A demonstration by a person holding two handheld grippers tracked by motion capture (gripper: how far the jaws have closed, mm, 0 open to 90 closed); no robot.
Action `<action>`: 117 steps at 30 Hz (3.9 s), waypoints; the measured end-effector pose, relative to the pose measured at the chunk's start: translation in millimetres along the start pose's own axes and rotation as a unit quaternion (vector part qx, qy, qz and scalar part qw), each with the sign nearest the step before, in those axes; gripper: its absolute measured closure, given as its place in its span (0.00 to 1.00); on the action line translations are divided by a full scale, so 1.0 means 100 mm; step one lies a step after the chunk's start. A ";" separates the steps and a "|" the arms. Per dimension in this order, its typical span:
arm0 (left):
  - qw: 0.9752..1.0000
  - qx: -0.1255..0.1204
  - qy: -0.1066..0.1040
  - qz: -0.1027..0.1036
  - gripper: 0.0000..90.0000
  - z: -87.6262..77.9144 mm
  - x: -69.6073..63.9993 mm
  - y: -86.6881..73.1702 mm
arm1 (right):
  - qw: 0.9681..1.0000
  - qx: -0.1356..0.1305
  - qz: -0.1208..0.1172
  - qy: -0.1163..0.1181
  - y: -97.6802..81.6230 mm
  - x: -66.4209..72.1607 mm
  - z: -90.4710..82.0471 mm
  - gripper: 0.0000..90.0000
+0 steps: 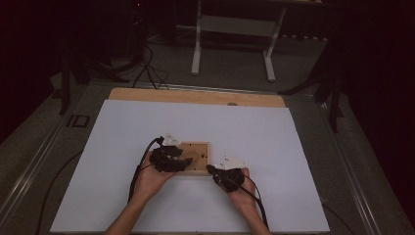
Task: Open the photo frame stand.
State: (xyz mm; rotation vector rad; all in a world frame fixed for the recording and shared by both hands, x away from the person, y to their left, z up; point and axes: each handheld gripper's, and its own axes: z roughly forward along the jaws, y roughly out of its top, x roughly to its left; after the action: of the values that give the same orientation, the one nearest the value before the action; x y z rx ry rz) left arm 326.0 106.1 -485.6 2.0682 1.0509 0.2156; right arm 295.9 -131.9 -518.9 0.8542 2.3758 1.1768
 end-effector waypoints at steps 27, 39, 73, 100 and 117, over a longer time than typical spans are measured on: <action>0.998 0.027 -0.036 -0.049 0.54 0.10 0.07 0.00 | 1.000 -0.001 -0.001 -0.001 0.00 0.00 0.00 1.00; 0.996 0.040 -0.051 -0.066 0.55 0.15 0.10 0.02 | 1.000 -0.001 -0.001 -0.001 0.00 0.00 0.00 1.00; 0.994 0.033 -0.064 -0.078 0.72 0.10 0.15 0.08 | 1.000 0.004 -0.001 0.000 0.08 -0.03 -0.06 0.91; 0.990 0.037 -0.062 -0.123 0.68 0.16 0.26 0.20 | 1.000 0.007 0.003 -0.001 0.09 -0.05 -0.06 0.84; 0.993 0.026 -0.043 -0.104 0.73 0.10 0.19 0.20 | 1.000 0.001 0.013 -0.005 0.10 -0.10 -0.09 0.81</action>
State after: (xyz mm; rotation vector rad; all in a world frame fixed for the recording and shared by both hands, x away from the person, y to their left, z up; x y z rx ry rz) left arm 355.1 107.4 -482.1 1.9782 1.2196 -0.0070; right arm 302.4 -139.2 -505.1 0.8907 2.3646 1.1777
